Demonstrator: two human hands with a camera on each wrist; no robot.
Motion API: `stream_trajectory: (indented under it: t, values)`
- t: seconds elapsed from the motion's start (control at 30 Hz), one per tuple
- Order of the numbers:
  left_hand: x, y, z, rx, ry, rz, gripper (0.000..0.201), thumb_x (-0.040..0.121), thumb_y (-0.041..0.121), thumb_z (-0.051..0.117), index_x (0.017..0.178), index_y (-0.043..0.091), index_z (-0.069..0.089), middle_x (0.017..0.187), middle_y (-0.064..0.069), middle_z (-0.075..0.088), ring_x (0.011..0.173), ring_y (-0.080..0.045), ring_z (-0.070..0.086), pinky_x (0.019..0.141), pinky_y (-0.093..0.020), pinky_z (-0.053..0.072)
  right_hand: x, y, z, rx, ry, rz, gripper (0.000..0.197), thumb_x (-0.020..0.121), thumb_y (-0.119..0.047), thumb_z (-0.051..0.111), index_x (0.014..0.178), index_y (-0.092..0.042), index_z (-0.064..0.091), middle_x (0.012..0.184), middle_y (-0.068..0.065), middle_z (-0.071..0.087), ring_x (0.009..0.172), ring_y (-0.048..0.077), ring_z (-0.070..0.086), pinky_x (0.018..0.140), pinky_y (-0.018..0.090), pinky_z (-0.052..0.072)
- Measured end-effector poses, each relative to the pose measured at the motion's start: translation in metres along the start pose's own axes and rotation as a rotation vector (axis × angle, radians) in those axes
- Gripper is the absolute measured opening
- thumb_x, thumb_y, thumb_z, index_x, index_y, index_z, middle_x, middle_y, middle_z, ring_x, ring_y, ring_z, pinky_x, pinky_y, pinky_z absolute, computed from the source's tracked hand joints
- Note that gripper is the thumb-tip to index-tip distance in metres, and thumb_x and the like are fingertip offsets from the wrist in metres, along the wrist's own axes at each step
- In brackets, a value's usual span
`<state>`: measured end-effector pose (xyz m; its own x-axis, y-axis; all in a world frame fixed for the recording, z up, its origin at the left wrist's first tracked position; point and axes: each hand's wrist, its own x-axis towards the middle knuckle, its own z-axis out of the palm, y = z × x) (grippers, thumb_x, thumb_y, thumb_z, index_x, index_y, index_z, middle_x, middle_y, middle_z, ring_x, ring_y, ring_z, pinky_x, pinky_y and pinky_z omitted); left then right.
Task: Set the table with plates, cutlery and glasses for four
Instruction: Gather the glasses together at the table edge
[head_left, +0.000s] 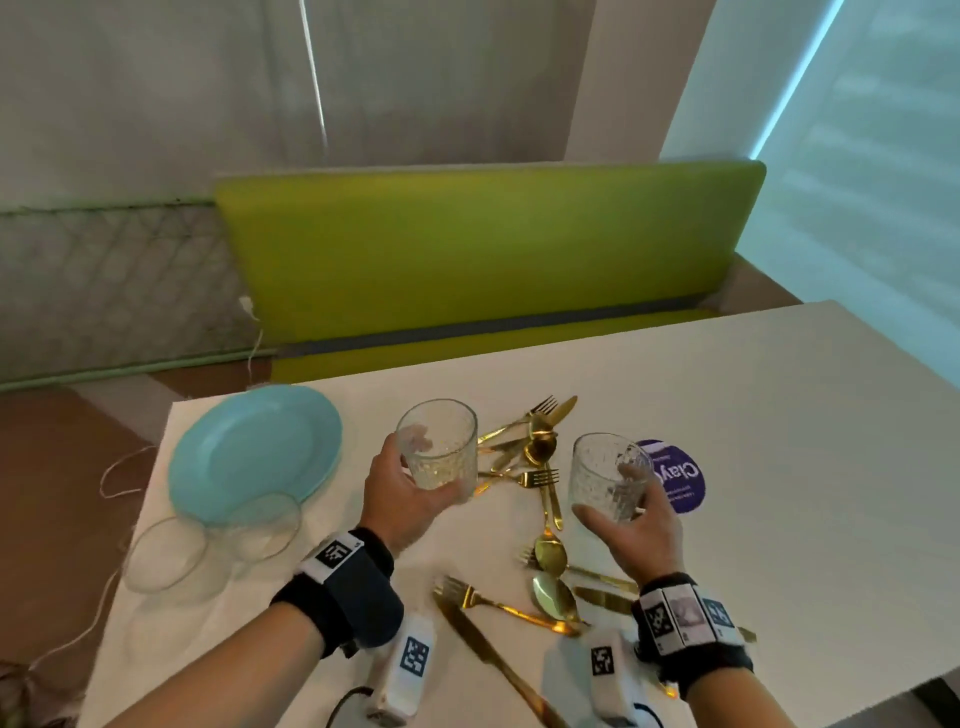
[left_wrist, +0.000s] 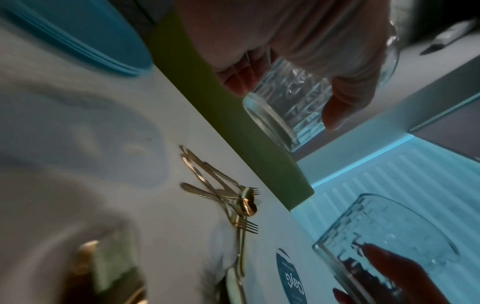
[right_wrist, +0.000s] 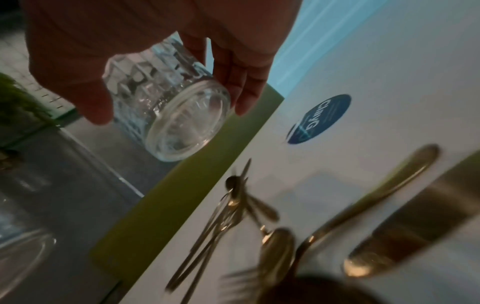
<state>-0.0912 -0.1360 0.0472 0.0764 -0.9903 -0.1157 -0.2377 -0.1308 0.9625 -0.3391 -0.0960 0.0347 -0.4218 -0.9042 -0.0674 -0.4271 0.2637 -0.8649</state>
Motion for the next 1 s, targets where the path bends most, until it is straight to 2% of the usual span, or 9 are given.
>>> stream_trajectory:
  t: [0.07,0.13,0.27,0.33,0.4,0.47,0.63,0.83,1.0]
  values:
    - [-0.030,-0.014,-0.031,-0.038,0.038,-0.025,0.077,0.050,0.027,0.085,0.115,0.027,0.043,0.111,0.001,0.053,0.108,-0.021,0.053,0.088,-0.030,0.047,-0.022,-0.014,0.021,0.035,-0.043,-0.008,0.066,0.061,-0.017,0.086,0.118,-0.016,0.052,0.099,0.000,0.057,0.092,0.020,0.058,0.083,0.034,0.052]
    - [-0.061,-0.033,-0.062,-0.077,0.098,-0.058,0.084,0.041,0.033,0.084,0.114,0.026,0.044,0.108,0.000,0.054,0.104,-0.022,0.056,0.083,-0.026,0.046,-0.047,-0.027,0.045,0.054,-0.090,-0.024,0.066,0.060,-0.019,0.086,0.117,-0.019,0.052,0.099,0.000,0.058,0.092,0.021,0.060,0.085,0.036,0.052]
    - [-0.112,-0.071,-0.112,-0.050,0.222,-0.115,0.091,0.026,0.050,0.073,0.109,0.021,0.046,0.100,0.001,0.055,0.094,-0.023,0.058,0.081,-0.030,0.047,-0.089,-0.042,0.091,0.030,-0.191,-0.059,0.067,0.060,-0.023,0.086,0.117,-0.018,0.051,0.102,-0.001,0.058,0.096,0.020,0.059,0.082,0.031,0.049]
    - [-0.132,-0.085,-0.134,0.000,0.239,-0.143,0.096,0.026,0.049,0.073,0.112,0.016,0.049,0.101,-0.002,0.056,0.093,-0.022,0.057,0.080,-0.029,0.046,-0.107,-0.046,0.114,0.020,-0.225,-0.062,0.067,0.059,-0.025,0.086,0.116,-0.019,0.051,0.105,0.002,0.062,0.097,0.022,0.061,0.083,0.035,0.052]
    - [-0.144,-0.100,-0.153,0.048,0.245,-0.197,0.099,0.034,0.038,0.085,0.121,0.008,0.050,0.110,-0.009,0.058,0.098,-0.025,0.058,0.084,-0.031,0.047,-0.122,-0.050,0.137,0.025,-0.262,-0.045,0.071,0.059,-0.025,0.087,0.120,-0.018,0.051,0.111,0.008,0.064,0.098,0.022,0.060,0.088,0.036,0.051]
    - [-0.148,-0.116,-0.169,0.090,0.273,-0.254,0.092,0.044,0.024,0.089,0.124,0.005,0.050,0.118,-0.013,0.059,0.105,-0.028,0.059,0.088,-0.034,0.049,-0.134,-0.054,0.156,0.012,-0.291,-0.039,0.072,0.061,-0.024,0.086,0.123,-0.015,0.051,0.113,0.009,0.062,0.099,0.021,0.059,0.088,0.028,0.047]
    - [-0.138,-0.148,-0.197,0.165,0.299,-0.306,0.090,0.048,0.025,0.084,0.129,0.006,0.048,0.126,-0.014,0.058,0.114,-0.030,0.056,0.094,-0.036,0.047,-0.158,-0.058,0.193,-0.069,-0.383,-0.038,0.074,0.062,-0.027,0.086,0.126,-0.017,0.050,0.114,0.005,0.060,0.108,0.022,0.058,0.085,0.020,0.039]
    - [-0.125,-0.169,-0.207,0.175,0.309,-0.360,0.086,0.057,0.012,0.086,0.132,0.008,0.045,0.130,-0.012,0.055,0.120,-0.028,0.053,0.095,-0.030,0.041,-0.174,-0.054,0.224,-0.127,-0.473,-0.035,0.078,0.060,-0.029,0.086,0.127,-0.017,0.049,0.120,0.003,0.061,0.110,0.019,0.057,0.093,0.025,0.043]
    - [-0.116,-0.171,-0.210,0.167,0.299,-0.373,0.093,0.049,0.025,0.086,0.132,0.018,0.044,0.128,-0.008,0.055,0.121,-0.028,0.052,0.101,-0.040,0.043,-0.178,-0.050,0.241,-0.129,-0.504,-0.020,0.080,0.058,-0.028,0.087,0.127,-0.018,0.048,0.124,0.001,0.060,0.115,0.017,0.057,0.097,0.024,0.044]
